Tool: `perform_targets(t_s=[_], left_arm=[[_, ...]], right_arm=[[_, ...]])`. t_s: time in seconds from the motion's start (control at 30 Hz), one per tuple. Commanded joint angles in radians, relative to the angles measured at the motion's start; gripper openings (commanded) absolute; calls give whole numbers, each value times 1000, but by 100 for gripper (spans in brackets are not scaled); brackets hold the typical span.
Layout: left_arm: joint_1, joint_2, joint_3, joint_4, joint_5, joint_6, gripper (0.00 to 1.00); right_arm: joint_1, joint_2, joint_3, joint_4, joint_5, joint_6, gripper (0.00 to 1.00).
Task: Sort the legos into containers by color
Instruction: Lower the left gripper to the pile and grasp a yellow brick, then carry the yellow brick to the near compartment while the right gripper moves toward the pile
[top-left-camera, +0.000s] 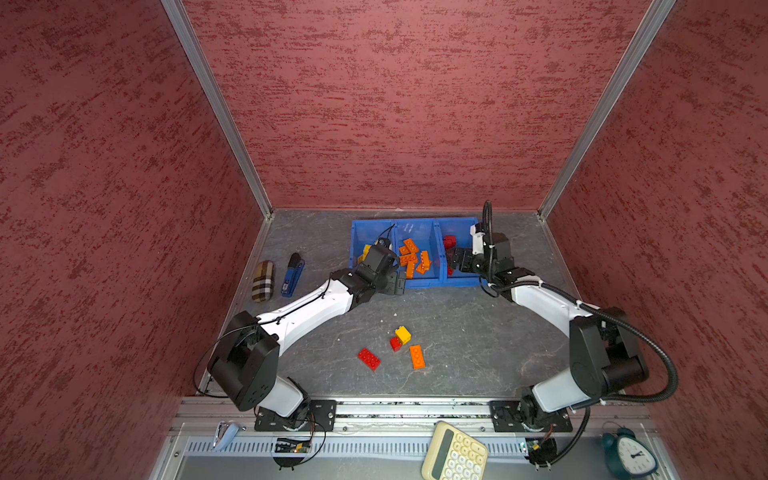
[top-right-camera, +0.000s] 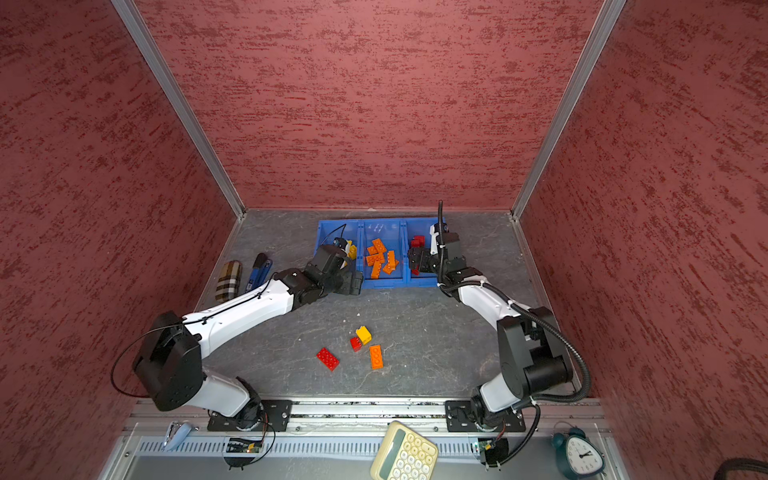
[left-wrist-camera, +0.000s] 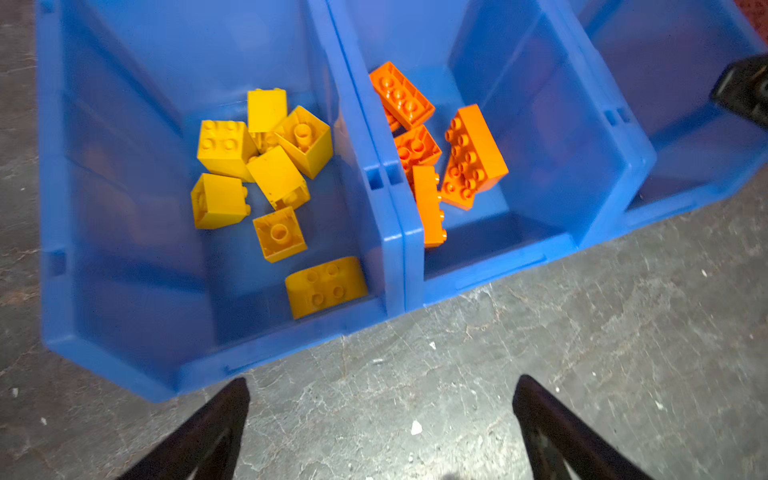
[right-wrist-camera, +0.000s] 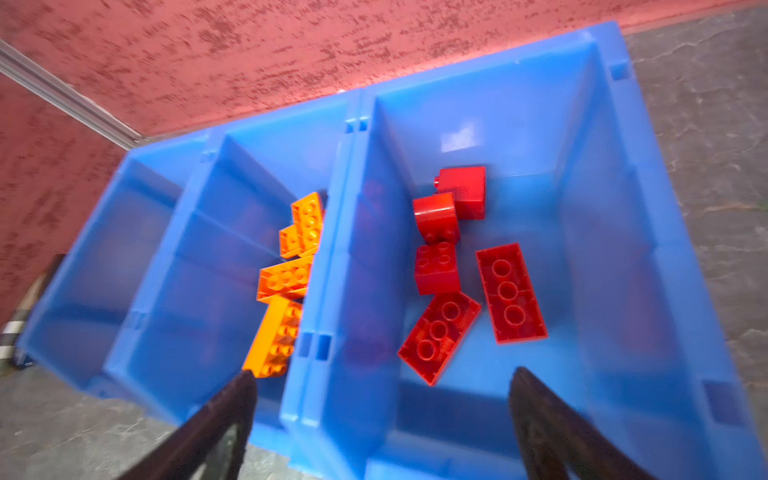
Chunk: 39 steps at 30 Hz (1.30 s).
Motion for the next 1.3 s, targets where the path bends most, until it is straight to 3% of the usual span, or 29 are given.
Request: perform_targets(t_s=[0.0, 0.1, 0.27, 0.43, 0.7, 0.93, 1.27], left_arm=[[-15, -34, -14, -55, 116, 142, 99], [-51, -43, -23, -81, 99, 187, 99], [-120, -14, -16, -159, 217, 268, 100], [-169, 39, -2, -220, 311, 313, 96], [-218, 164, 38, -265, 250, 337, 89], [-250, 248, 63, -272, 193, 336, 67], [-256, 331, 68, -255, 143, 332, 62]], right_arm=[[8, -52, -45, 76, -3, 43, 99], [12, -124, -103, 129, 1, 100, 99], [23, -187, -207, 205, -53, 225, 99], [54, -237, -285, 226, -30, 293, 99], [58, -216, -263, 210, -23, 297, 99], [59, -201, -250, 209, -27, 297, 99], [64, -197, -257, 215, -30, 305, 99]])
